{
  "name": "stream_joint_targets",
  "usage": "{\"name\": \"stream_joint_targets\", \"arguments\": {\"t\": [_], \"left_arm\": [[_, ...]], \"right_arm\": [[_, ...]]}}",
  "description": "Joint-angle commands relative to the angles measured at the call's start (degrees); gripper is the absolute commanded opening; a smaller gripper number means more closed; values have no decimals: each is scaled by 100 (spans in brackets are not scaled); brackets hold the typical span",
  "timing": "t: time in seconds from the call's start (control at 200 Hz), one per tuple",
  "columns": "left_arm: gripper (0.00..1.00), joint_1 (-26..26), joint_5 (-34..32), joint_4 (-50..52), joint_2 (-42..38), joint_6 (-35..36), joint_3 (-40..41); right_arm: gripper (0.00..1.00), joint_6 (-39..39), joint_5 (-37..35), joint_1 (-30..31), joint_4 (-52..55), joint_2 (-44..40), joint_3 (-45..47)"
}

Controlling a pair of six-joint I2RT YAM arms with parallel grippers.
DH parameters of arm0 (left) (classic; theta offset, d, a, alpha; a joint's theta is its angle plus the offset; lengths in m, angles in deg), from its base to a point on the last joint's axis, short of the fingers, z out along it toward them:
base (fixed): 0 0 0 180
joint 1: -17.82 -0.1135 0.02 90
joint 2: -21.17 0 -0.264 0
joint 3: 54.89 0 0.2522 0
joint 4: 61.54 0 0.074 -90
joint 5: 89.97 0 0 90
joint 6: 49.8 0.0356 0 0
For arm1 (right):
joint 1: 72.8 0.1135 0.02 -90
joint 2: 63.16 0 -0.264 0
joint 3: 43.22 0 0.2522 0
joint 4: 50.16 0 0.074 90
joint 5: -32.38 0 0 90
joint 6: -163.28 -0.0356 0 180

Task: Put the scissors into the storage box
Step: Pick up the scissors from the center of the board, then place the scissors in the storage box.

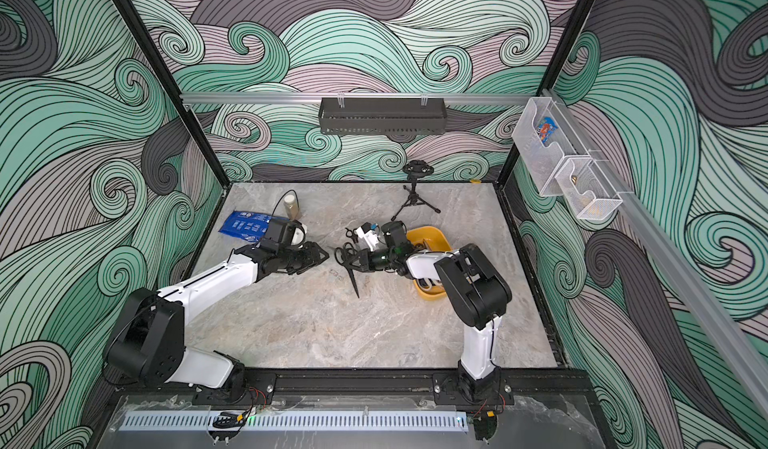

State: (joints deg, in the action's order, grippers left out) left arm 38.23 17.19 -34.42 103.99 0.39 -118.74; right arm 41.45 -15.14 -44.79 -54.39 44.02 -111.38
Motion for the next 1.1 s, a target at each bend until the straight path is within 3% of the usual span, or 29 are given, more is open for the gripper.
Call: {"name": "stream_joint_targets", "arguments": {"t": [0.0,0.335,0.56,0.795,1.096], "left_arm": [[52,-327,-137,154,-260,174,-45],[50,-573,209,-451,171,-74,-302],[50,-575,418,-640,327,-88,-253],[50,-573,514,-712,302,-136,10],[49,-577,637,-617,504,27,-58]], "right_arm": [[6,401,-215,-444,469,-573,50],[6,1449,-1528,-1840,2837,-1545,-200],[6,2170,-2724,-2046,3751,-1735,-287],[6,2276,-3032,-2063,3761,-1624,-228],[9,2374,-2929,-2063,3763,-1314,-209]]}}
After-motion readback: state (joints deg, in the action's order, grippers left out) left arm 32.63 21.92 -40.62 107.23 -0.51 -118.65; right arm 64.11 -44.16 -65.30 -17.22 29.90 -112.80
